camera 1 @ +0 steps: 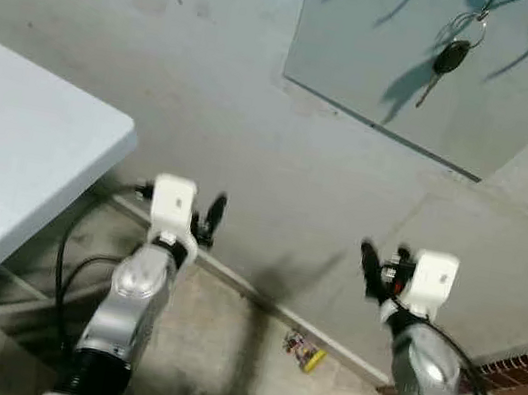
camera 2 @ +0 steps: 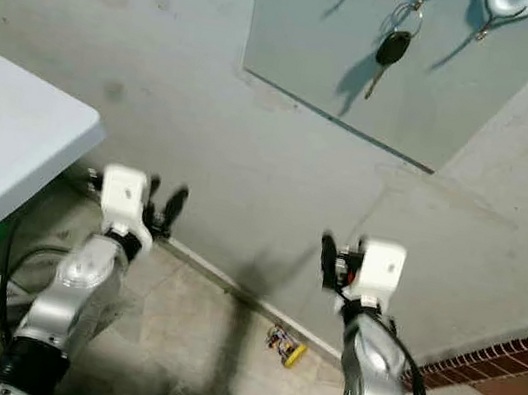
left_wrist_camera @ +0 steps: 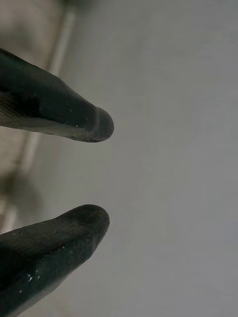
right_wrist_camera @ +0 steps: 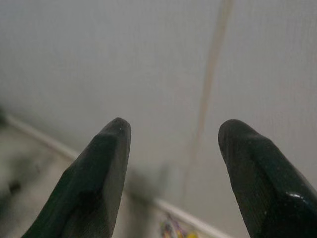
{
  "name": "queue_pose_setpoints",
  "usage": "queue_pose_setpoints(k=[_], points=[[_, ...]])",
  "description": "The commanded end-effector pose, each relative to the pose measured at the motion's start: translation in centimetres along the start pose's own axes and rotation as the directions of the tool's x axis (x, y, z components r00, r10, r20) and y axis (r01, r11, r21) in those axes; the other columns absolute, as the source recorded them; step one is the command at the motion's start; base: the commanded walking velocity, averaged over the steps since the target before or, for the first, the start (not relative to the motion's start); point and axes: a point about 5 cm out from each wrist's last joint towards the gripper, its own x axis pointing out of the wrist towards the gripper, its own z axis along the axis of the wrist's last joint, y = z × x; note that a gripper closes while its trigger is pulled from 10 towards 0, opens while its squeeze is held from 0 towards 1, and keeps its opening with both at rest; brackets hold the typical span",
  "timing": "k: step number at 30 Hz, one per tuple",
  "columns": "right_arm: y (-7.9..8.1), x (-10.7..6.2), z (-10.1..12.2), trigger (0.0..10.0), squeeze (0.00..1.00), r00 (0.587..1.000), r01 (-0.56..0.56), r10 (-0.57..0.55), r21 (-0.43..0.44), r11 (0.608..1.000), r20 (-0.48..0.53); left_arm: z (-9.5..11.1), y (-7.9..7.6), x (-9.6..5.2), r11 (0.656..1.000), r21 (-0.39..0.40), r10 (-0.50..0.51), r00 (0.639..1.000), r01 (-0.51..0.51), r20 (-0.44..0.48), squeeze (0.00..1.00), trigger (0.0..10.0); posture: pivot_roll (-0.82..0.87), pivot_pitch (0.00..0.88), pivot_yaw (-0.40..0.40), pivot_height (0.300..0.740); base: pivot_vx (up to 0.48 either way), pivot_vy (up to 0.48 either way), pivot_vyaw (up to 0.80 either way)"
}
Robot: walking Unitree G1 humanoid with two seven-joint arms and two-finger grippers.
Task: Hang keys on a hook
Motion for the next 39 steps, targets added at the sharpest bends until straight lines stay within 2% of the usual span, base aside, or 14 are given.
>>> queue_pose_setpoints(k=[1,6,7,8,9,11,12,13,14,17,23,27,32,39], points=[[-0.5,-0.2,-0.7,10.0,0.00,1.000,0.009,-0.009,-0.021,1.000,-0.023,-0.8,0.3,-0.2,1.000,-0.002,0.010,1.000,-0.010,-0.017,0.00,10.0,0.05,0.179,-0.044,0.740,0.000,0.000,0.00],[-0.9,-0.1,-2.0,10.0,0.00,0.996,0.016,-0.016,-0.008,1.000,-0.089,-2.7,0.7,-0.5,1.000,-0.027,0.013,0.996,-0.016,-0.084,0.00,10.0,0.05,0.174,-0.044,0.740,0.000,0.000,0.00],[-0.8,-0.1,-2.4,10.0,0.00,0.995,0.007,-0.009,-0.026,1.000,-0.098,-3.1,0.6,-0.6,1.000,-0.002,0.005,0.996,-0.005,-0.094,0.00,10.0,0.04,0.176,-0.043,0.740,0.000,0.000,0.00],[-0.8,-0.2,-3.1,10.0,0.00,0.991,0.000,-0.007,-0.053,0.999,-0.131,-4.4,0.5,-0.9,0.999,0.032,-0.015,0.990,0.019,-0.140,0.00,10.0,0.05,0.170,-0.045,0.740,0.000,0.000,0.00],[-0.8,-0.2,-3.1,10.0,0.00,0.991,0.000,-0.007,-0.053,0.999,-0.131,-4.4,0.5,-0.9,0.999,0.032,-0.015,0.990,0.019,-0.140,0.00,10.0,0.05,0.170,-0.045,0.740,0.000,0.000,0.00],[-1.1,-0.5,-4.2,10.0,0.00,0.984,0.016,-0.024,-0.048,0.999,-0.178,-6.4,0.9,-1.6,0.999,0.036,-0.003,0.974,0.011,-0.228,0.00,10.0,0.04,0.167,-0.044,0.740,0.000,0.000,0.00],[-1.5,-1.1,-5.5,10.0,0.00,0.970,0.023,-0.044,-0.087,0.996,-0.238,-7.9,1.4,-2.5,0.999,0.053,0.016,0.958,-0.001,-0.287,0.00,10.0,0.04,0.163,-0.045,0.740,0.000,0.000,0.00],[-1.5,-1.1,-5.5,10.0,0.00,0.970,0.023,-0.044,-0.087,0.996,-0.238,-7.9,1.4,-2.5,0.999,0.053,0.016,0.958,-0.001,-0.287,0.00,10.0,0.04,0.163,-0.045,0.740,0.000,0.000,0.00],[-2.1,-2.0,-6.8,10.0,0.00,0.951,0.057,-0.081,-0.090,0.994,-0.299,-9.4,2.0,-3.6,0.998,0.057,0.051,0.935,-0.032,-0.352,0.00,10.0,0.04,0.162,-0.047,0.740,0.000,0.000,0.00],[-2.6,-2.9,-7.9,10.0,0.00,0.934,0.072,-0.099,-0.090,0.993,-0.343,-10.4,2.6,-4.5,0.997,0.058,0.076,0.913,-0.057,-0.400,0.00,10.0,0.04,0.161,-0.044,0.740,0.000,0.000,0.00],[-2.7,-4.6,-9.5,10.0,0.00,0.918,0.083,-0.106,-0.075,0.994,-0.381,-11.1,3.3,-5.5,0.996,0.057,0.080,0.914,-0.062,-0.398,0.00,10.0,0.04,0.174,-0.040,0.740,0.000,0.000,0.00],[-1.9,-5.4,-10.5,10.0,0.00,0.915,0.073,-0.089,-0.056,0.996,-0.394,-11.0,2.7,-5.6,0.999,0.040,0.034,0.930,-0.021,-0.365,0.00,10.0,0.06,0.196,-0.037,0.740,0.000,0.000,0.00],[-0.8,-5.4,-10.7,10.0,0.00,0.922,0.035,-0.047,-0.038,0.999,-0.384,-10.9,1.9,-5.7,0.999,0.013,-0.027,0.946,0.033,-0.324,0.00,10.0,0.06,0.226,-0.010,0.740,0.000,0.000,0.00],[-0.9,-5.1,-10.3,10.0,0.00,0.935,0.037,-0.045,-0.030,0.999,-0.351,-10.9,1.8,-5.9,0.999,0.006,-0.045,0.949,0.049,-0.312,0.00,10.0,0.05,0.262,-0.002,0.740,0.000,0.000,0.00]])
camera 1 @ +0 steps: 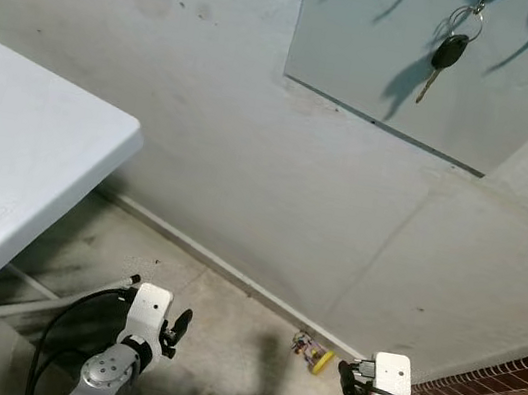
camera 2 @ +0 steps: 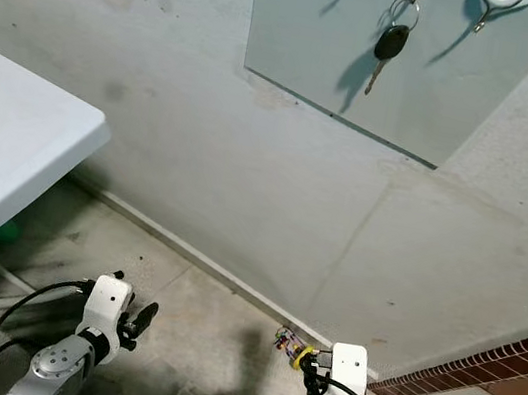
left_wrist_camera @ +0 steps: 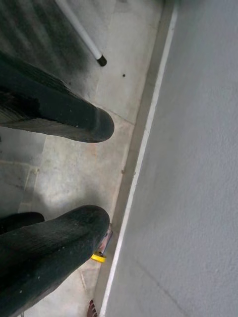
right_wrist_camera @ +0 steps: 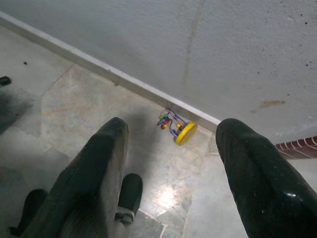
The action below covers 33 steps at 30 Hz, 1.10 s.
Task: Hang keys on a hook
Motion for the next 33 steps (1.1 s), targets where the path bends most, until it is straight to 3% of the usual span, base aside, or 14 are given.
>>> queue_pose_setpoints(k=[1,10,14,21,23,30,33], points=[[-0.2,-0.3,-0.4,10.0,0.00,1.000,0.004,-0.004,0.007,1.000,-0.004,-0.3,0.0,-0.3,1.000,-0.004,-0.009,1.000,0.009,0.002,0.00,10.0,0.05,0.262,-0.002,0.740,0.000,0.000,0.00],[-0.4,0.1,1.4,10.0,0.00,0.995,-0.008,0.008,0.002,1.000,0.095,1.3,-0.5,0.6,0.999,-0.043,-0.012,0.998,0.015,0.059,0.00,10.0,0.04,0.286,-0.012,0.740,0.000,0.000,0.00],[-0.1,0.5,3.3,10.0,0.00,0.982,-0.029,0.028,0.004,1.000,0.189,2.8,-0.2,1.1,0.996,-0.088,0.029,0.992,-0.019,0.119,0.00,10.0,0.03,0.295,-0.016,0.740,0.000,0.000,0.00],[-0.5,0.9,5.4,10.0,0.00,0.964,-0.023,0.015,0.028,0.999,0.266,4.5,-0.4,1.7,0.994,-0.109,0.037,0.983,-0.017,0.181,0.00,10.0,0.03,0.240,0.002,0.740,0.000,0.000,0.00],[-0.8,1.2,6.1,10.0,0.00,0.958,-0.004,-0.008,0.044,0.999,0.287,4.6,-0.8,1.9,0.997,-0.078,0.012,0.986,0.002,0.169,0.00,10.0,0.03,0.227,0.002,0.740,0.000,0.000,0.00],[1.2,2.1,7.3,10.0,0.00,0.952,-0.055,0.039,0.047,0.997,0.303,5.4,0.7,2.4,0.996,-0.062,0.070,0.986,-0.062,0.149,0.00,10.0,0.03,0.192,0.021,0.740,0.000,0.000,0.00],[2.3,2.3,7.3,10.0,0.00,0.953,-0.079,0.063,0.045,0.996,0.295,4.9,1.6,2.1,0.991,-0.102,0.103,0.986,-0.090,0.128,0.00,10.0,0.01,0.193,0.054,0.740,0.000,0.000,0.00]])
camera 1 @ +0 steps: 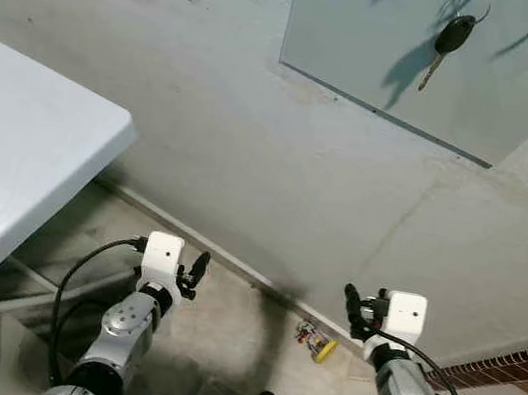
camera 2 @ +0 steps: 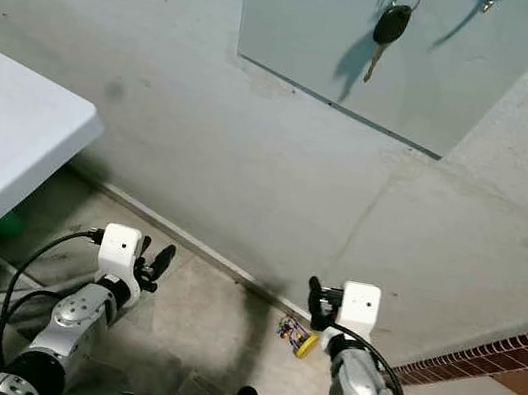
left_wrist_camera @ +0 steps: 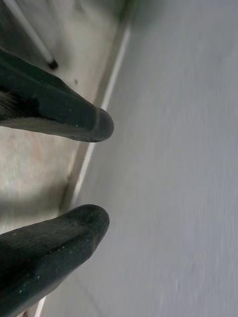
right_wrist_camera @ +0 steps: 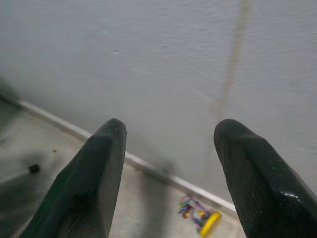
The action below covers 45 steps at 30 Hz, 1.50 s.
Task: Hang keys on a hook
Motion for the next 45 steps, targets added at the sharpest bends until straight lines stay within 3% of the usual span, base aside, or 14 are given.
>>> queue_pose_setpoints(k=[1,7,19,30,32,45], points=[[0.4,-0.3,-0.9,10.0,0.00,0.999,0.000,0.000,0.005,1.000,-0.037,-1.9,0.6,-0.9,0.999,-0.025,0.031,0.996,-0.034,-0.081,0.00,10.0,0.01,0.191,0.063,0.740,0.000,0.000,0.00],[0.5,0.3,-0.1,10.0,0.00,1.000,-0.013,0.013,0.007,1.000,-0.018,-1.7,-0.3,-0.6,0.999,-0.023,-0.046,0.996,0.044,-0.079,0.00,10.0,0.01,0.136,0.059,0.740,0.000,0.000,0.00],[0.6,1.6,1.1,10.0,0.00,1.000,-0.006,0.006,0.004,1.000,-0.020,-0.5,0.2,0.7,1.000,0.000,0.005,0.992,-0.005,-0.128,0.00,10.0,0.01,0.019,0.007,0.740,0.000,0.000,0.00],[1.1,2.1,1.4,10.0,0.00,0.998,-0.044,0.044,-0.014,0.999,-0.036,-0.3,0.7,0.8,1.000,0.005,0.028,0.991,-0.028,-0.132,0.00,10.0,0.07,0.081,-0.004,0.740,0.000,0.000,0.00],[1.2,2.1,1.4,10.0,0.00,0.998,-0.045,0.045,-0.012,0.999,-0.035,-0.4,0.7,0.7,0.998,-0.043,0.034,0.991,-0.040,-0.128,0.00,10.0,0.09,0.097,0.000,0.740,0.000,0.000,0.00],[1.1,0.7,-0.3,10.0,0.00,0.999,-0.024,0.024,0.018,1.000,-0.044,-1.4,-1.3,0.3,0.999,-0.008,-0.039,0.992,0.039,-0.118,0.00,10.0,0.08,0.170,0.021,0.740,0.000,0.000,0.00]])
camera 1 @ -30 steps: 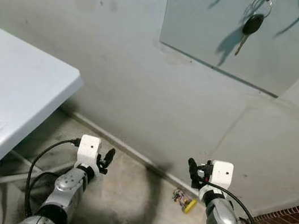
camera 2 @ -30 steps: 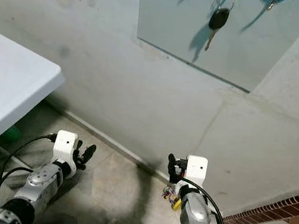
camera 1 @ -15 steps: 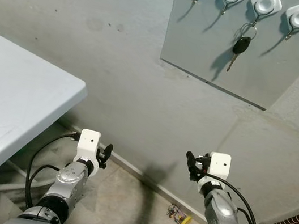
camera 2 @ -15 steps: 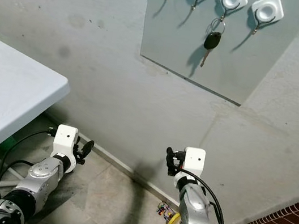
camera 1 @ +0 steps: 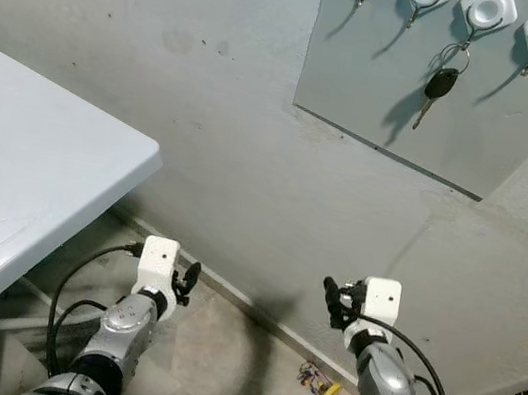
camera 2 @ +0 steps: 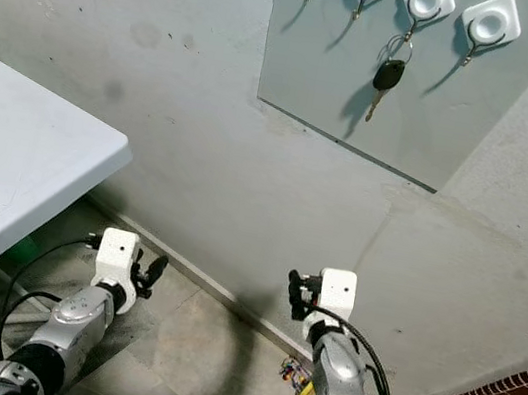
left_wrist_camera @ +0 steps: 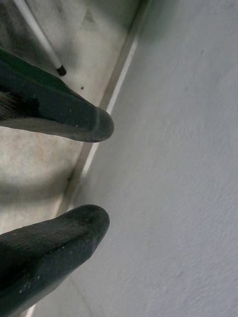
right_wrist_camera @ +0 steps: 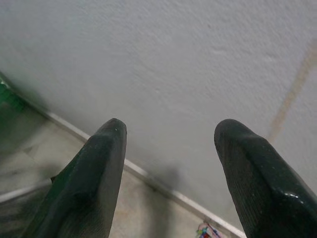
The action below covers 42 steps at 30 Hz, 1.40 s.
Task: Hang keys on a hook
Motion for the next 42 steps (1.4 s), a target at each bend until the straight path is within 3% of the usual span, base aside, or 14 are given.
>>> queue_pose_setpoints(k=[1,6,9,16,21,27,30,36,42], points=[[-0.2,-0.2,0.0,10.0,0.00,1.000,0.008,-0.008,0.009,1.000,0.018,0.0,-0.2,0.0,1.000,0.020,-0.023,1.000,0.022,0.011,0.00,10.0,0.07,0.173,0.020,0.740,0.000,0.000,0.00],[-0.2,-0.5,-0.1,10.0,0.00,0.999,0.021,-0.021,0.015,1.000,0.035,0.1,0.2,-0.2,1.000,0.009,-0.021,0.999,0.021,0.030,0.00,10.0,0.05,0.165,0.003,0.740,0.000,0.000,0.00],[0.5,-0.4,0.1,10.0,0.00,0.998,0.012,-0.014,0.031,0.999,0.060,0.2,1.7,-0.8,1.000,-0.005,0.018,0.998,-0.018,0.067,0.00,10.0,0.06,0.157,-0.015,0.740,0.000,0.000,0.00],[1.1,-0.1,0.2,10.0,0.00,0.999,-0.026,0.025,0.024,0.999,0.047,-0.7,3.5,-1.8,0.995,-0.017,0.094,0.993,-0.093,0.066,0.00,10.0,0.06,0.154,-0.009,0.740,0.000,0.000,0.00],[0.5,-0.1,0.7,10.0,0.00,0.997,-0.021,0.019,0.021,1.000,0.073,-1.2,2.4,-1.7,0.998,-0.035,0.059,0.997,-0.057,0.055,0.00,10.0,0.01,0.135,0.043,0.740,0.000,0.000,0.00],[0.0,-0.3,0.4,10.0,0.00,0.997,0.029,-0.031,0.031,0.999,0.070,-0.9,0.4,-1.0,0.999,0.016,-0.038,0.999,0.037,0.032,0.00,10.0,-0.01,0.095,0.080,0.740,0.000,0.000,0.00],[-0.4,-0.5,0.0,10.0,0.00,0.998,0.052,-0.053,0.027,0.998,0.042,-1.3,0.4,-1.1,0.998,0.048,-0.049,0.999,0.049,0.007,0.00,10.0,-0.01,0.091,0.068,0.740,0.000,0.000,0.00],[-0.8,-0.7,-0.3,10.0,0.00,0.998,0.051,-0.051,-0.007,0.999,0.020,-2.1,1.2,-1.6,0.999,0.041,-0.011,1.000,0.012,-0.013,0.00,10.0,-0.04,0.071,0.031,0.740,0.000,0.000,0.00],[-1.5,-1.1,-0.2,10.0,0.00,0.997,0.063,-0.063,0.003,0.998,0.053,-1.3,0.2,-1.3,0.999,0.033,-0.029,0.998,0.027,0.057,0.00,10.0,-0.03,0.056,0.026,0.740,0.000,0.000,0.00]])
